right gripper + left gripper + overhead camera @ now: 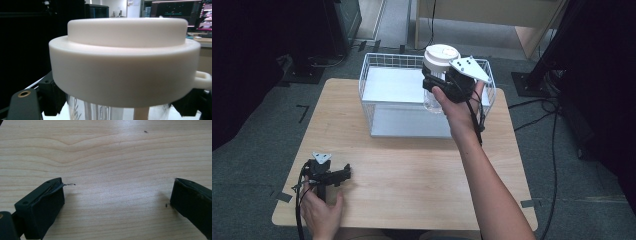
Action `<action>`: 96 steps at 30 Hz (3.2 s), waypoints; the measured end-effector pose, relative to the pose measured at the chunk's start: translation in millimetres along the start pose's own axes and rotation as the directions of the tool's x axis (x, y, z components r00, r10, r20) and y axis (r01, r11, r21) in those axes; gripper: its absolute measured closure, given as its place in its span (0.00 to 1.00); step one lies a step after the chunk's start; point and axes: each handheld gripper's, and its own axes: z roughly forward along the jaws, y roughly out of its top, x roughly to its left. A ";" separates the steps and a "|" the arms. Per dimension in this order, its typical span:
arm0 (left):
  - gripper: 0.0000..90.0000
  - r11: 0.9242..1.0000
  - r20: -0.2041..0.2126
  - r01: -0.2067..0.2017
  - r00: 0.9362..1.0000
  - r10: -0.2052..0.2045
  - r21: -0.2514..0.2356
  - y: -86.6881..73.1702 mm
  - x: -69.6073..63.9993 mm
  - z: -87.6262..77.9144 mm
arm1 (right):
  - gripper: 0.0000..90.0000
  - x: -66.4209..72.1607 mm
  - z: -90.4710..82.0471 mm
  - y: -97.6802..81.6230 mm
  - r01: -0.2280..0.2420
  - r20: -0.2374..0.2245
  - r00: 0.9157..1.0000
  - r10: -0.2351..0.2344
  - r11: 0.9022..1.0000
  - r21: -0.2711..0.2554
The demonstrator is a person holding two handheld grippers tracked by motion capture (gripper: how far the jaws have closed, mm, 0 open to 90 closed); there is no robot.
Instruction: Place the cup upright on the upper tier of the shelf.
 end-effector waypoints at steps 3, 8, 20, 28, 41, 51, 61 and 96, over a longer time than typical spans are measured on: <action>0.00 1.000 0.000 0.000 1.000 0.000 0.000 0.0 0.0 0.0 | 0.18 2.4 11.7 4.7 0.014 0.022 1.000 -0.014 1.000 0.000; 0.00 1.000 0.002 0.001 1.000 -0.001 0.002 0.0 -0.1 -0.2 | 0.18 3.7 26.6 7.4 0.017 0.035 0.999 -0.017 1.000 -0.003; 0.00 1.000 0.005 -0.006 1.000 0.006 0.003 0.1 0.1 -0.2 | 0.18 4.6 69.4 9.0 0.021 0.068 0.997 -0.021 1.000 0.005; 0.00 1.000 0.013 -0.016 1.000 0.016 0.001 0.3 -2.2 0.0 | 0.18 10.5 90.9 1.0 0.036 0.083 0.996 -0.038 0.999 0.023; 0.00 1.000 0.013 -0.016 1.000 0.016 0.001 0.3 -2.3 0.1 | 0.17 11.1 97.1 -7.1 0.040 0.104 0.994 -0.041 0.999 0.012; 0.00 1.000 0.012 -0.016 1.000 0.016 0.001 0.3 -2.3 0.1 | 0.14 2.2 86.0 -7.1 0.004 0.060 0.998 -0.007 0.999 0.046; 0.00 1.000 0.012 -0.016 1.000 0.016 0.001 0.3 -2.3 0.2 | 0.05 0.6 71.9 -26.1 0.039 -0.009 0.999 -0.038 0.993 0.112; 0.00 1.000 0.012 -0.015 1.000 0.015 -0.001 0.2 -2.4 0.3 | 0.05 -33.9 -12.2 -101.9 0.111 -0.073 0.992 -0.101 0.983 0.143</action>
